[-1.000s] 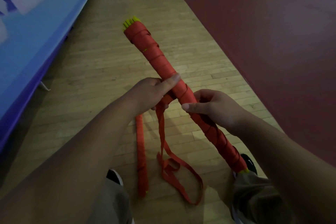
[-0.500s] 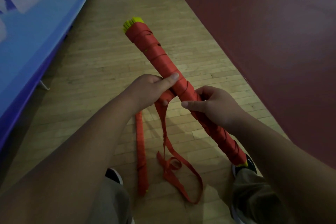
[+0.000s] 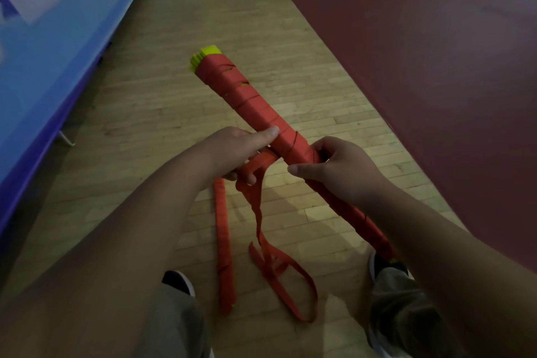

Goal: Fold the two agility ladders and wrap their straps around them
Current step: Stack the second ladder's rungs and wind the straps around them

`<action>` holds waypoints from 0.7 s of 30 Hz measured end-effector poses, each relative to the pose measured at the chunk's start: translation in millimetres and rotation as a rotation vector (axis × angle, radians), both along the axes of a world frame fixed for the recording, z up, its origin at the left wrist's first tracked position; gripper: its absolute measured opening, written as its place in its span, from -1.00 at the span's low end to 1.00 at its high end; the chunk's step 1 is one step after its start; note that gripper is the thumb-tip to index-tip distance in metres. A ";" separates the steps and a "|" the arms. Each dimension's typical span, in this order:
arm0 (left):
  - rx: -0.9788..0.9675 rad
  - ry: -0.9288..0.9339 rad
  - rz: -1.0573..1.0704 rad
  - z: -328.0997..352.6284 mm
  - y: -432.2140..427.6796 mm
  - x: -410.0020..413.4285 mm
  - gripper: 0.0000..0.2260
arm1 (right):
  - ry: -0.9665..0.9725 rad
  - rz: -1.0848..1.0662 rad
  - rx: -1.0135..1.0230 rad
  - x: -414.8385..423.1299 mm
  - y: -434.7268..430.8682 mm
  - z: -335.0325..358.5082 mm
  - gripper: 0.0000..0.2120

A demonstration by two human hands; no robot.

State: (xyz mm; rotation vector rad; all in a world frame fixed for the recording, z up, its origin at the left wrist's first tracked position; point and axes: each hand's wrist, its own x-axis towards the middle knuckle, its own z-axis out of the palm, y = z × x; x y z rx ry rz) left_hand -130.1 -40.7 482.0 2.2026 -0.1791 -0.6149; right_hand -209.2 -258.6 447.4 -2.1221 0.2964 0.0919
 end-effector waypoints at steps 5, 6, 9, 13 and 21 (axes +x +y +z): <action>-0.006 0.118 -0.017 -2.9 1.4 -1.3 -0.46 | 0.008 -0.025 0.033 1.7 0.3 -1.0 -0.62; -0.014 0.125 -0.013 -3.2 0.9 -1.1 -0.46 | 0.007 -0.031 0.041 2.1 0.3 -0.7 -0.62; -0.057 0.140 -0.013 -2.7 -0.1 -1.0 -0.48 | 0.008 -0.038 0.045 2.7 0.5 -0.8 -0.61; -0.111 0.133 -0.017 -3.8 0.5 0.1 -0.54 | 0.028 -0.052 0.031 2.0 0.6 -2.9 -0.59; -0.072 -0.076 -0.055 -6.3 1.2 2.6 -0.85 | 0.055 -0.061 -0.017 2.5 2.9 -2.3 -0.57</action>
